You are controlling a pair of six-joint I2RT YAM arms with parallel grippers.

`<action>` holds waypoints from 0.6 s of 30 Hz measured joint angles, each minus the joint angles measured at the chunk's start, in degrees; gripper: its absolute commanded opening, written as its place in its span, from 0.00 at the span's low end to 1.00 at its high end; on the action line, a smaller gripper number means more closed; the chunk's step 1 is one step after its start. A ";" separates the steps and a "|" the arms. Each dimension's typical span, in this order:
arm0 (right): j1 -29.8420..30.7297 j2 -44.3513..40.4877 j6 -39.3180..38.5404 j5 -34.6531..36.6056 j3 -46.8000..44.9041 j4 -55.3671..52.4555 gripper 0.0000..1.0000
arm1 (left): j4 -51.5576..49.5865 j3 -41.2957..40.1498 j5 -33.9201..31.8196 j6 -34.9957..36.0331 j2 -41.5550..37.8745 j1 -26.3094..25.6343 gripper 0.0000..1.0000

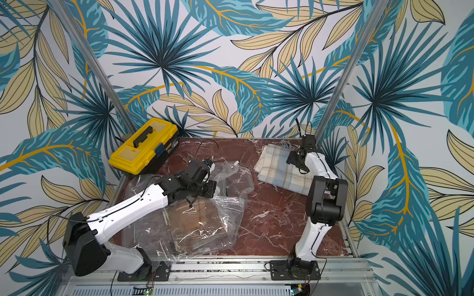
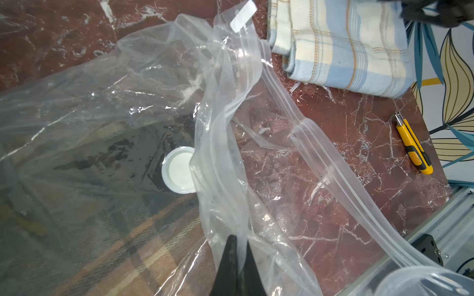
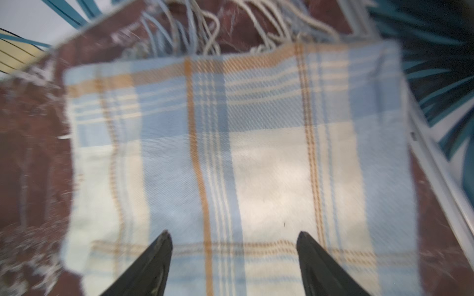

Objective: Take the blanket out of the vacuum bag
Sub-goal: Place the blanket at the center of the board, then adjust the vacuum bag at the center of the board.

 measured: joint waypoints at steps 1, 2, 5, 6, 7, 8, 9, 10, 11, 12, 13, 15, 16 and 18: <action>0.17 -3.23 0.39 -1.09 -0.57 0.39 0.78 | -0.52 -0.50 -0.63 -0.68 -0.15 0.00 0.00; 0.55 -6.23 0.76 -2.38 -1.16 0.98 0.79 | -1.09 -1.03 -1.44 -1.44 -0.17 0.00 0.00; 3.02 -12.74 2.21 -6.99 -3.48 2.36 0.79 | -2.71 -2.86 -4.28 -4.09 -0.07 0.00 0.00; 4.31 -13.92 2.71 -8.70 -4.52 2.84 0.79 | -3.54 -3.34 -5.29 -4.98 0.04 0.00 0.00; 5.97 -14.73 3.30 -10.69 -5.84 3.30 0.79 | -4.42 -3.82 -6.43 -6.19 0.24 0.00 0.00; 7.78 -15.02 4.00 -12.79 -7.23 3.91 0.78 | -5.31 -4.20 -7.61 -7.34 0.46 0.00 0.00; 9.60 -14.95 4.72 -14.67 -8.48 4.35 0.79 | -5.90 -4.59 -8.46 -8.41 0.63 0.00 0.00; 11.50 -14.60 5.49 -16.44 -9.75 4.70 0.79 | -6.54 -5.01 -9.31 -9.53 0.79 0.00 0.00; 13.68 -14.10 6.34 -18.08 -10.88 4.87 0.79 | -7.10 -5.42 -10.01 -10.84 0.87 0.00 0.00; 15.54 -13.49 7.06 -19.28 -11.52 4.87 0.79 | -7.52 -5.84 -10.51 -11.89 0.90 0.00 0.00; 17.64 -12.63 7.87 -20.41 -11.74 4.94 0.79 | -7.96 -6.36 -10.88 -13.00 0.90 0.00 0.00; 21.38 -10.80 8.98 -22.43 -11.65 5.95 0.79 | -8.59 -7.26 -11.17 -14.93 1.03 0.00 0.00; 23.19 -9.77 9.46 -23.26 -11.45 6.40 0.79 | -9.03 -7.54 -11.30 -15.72 1.29 -0.02 0.00; 26.34 -7.91 10.03 -24.28 -11.08 6.88 0.79 | -9.81 -7.76 -11.78 -17.05 2.03 -0.09 0.00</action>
